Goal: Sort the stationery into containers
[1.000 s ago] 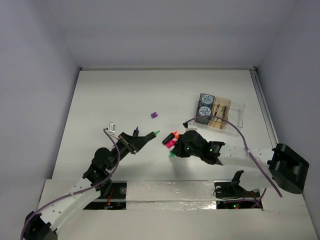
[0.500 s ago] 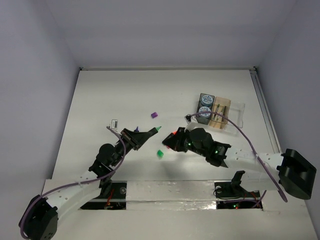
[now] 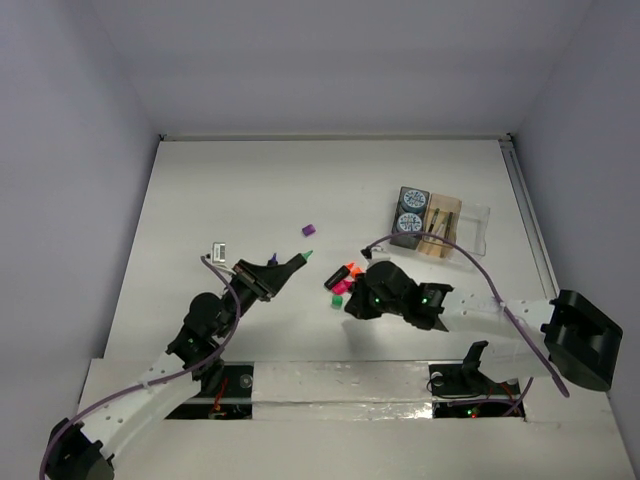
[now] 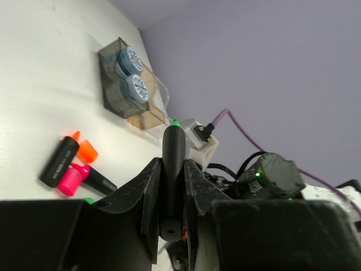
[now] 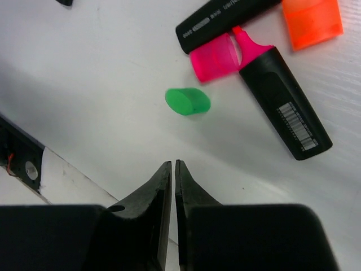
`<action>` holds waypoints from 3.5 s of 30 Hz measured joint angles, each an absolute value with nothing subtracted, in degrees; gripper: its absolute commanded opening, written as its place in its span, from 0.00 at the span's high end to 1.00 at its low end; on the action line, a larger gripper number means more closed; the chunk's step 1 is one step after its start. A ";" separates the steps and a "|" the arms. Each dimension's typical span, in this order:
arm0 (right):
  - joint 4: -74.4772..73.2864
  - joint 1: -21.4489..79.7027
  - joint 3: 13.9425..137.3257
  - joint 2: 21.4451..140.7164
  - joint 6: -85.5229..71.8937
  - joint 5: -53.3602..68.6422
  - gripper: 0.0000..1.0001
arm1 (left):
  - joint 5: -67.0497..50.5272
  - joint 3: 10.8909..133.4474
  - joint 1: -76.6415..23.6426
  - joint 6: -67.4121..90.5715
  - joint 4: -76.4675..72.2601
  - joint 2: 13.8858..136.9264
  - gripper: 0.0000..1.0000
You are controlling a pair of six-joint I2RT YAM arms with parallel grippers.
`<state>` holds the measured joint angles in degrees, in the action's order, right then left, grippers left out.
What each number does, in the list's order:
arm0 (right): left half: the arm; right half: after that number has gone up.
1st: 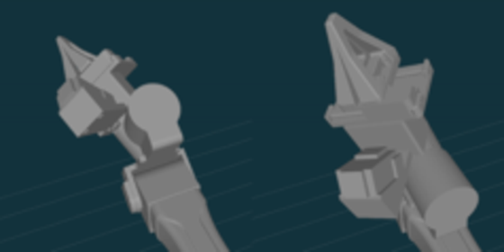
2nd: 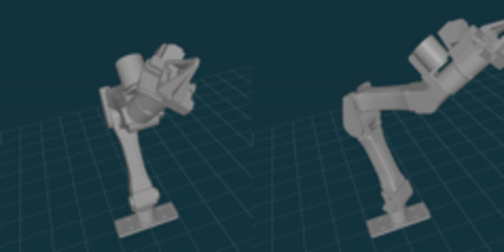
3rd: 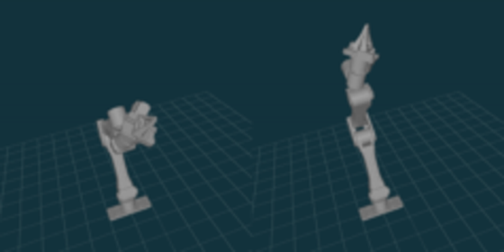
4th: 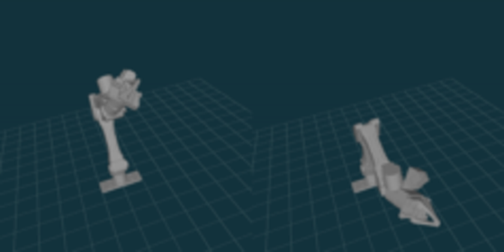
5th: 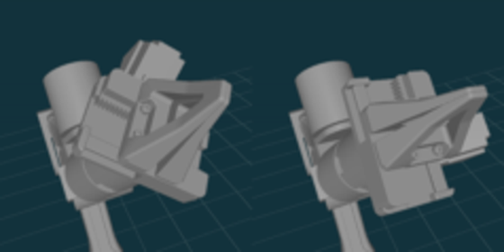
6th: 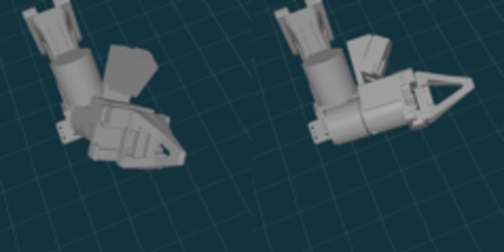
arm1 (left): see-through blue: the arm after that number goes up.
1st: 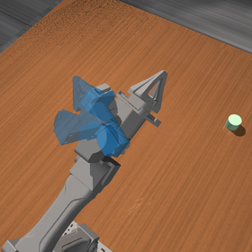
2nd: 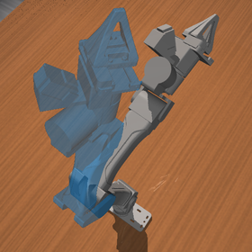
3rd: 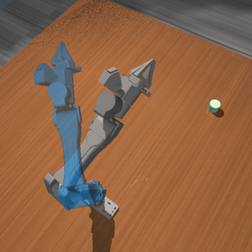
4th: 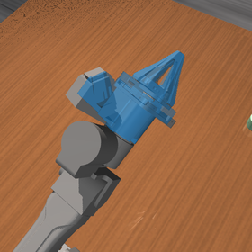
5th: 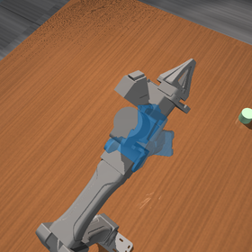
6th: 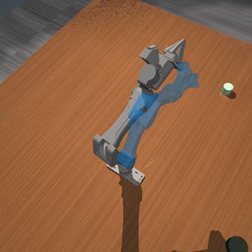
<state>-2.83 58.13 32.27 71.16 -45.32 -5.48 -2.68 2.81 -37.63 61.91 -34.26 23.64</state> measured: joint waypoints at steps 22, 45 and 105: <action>-8.56 58.22 41.23 78.46 -22.50 -3.57 0.36 | -0.75 7.77 -37.39 53.63 -26.61 22.57 1.00; -7.03 58.22 48.29 88.53 -4.82 2.37 0.46 | 4.84 18.00 -37.39 46.41 -18.24 19.00 1.00; -3.62 56.21 49.04 93.06 -3.07 3.09 0.62 | 4.49 17.58 -37.39 46.33 -18.68 20.99 1.00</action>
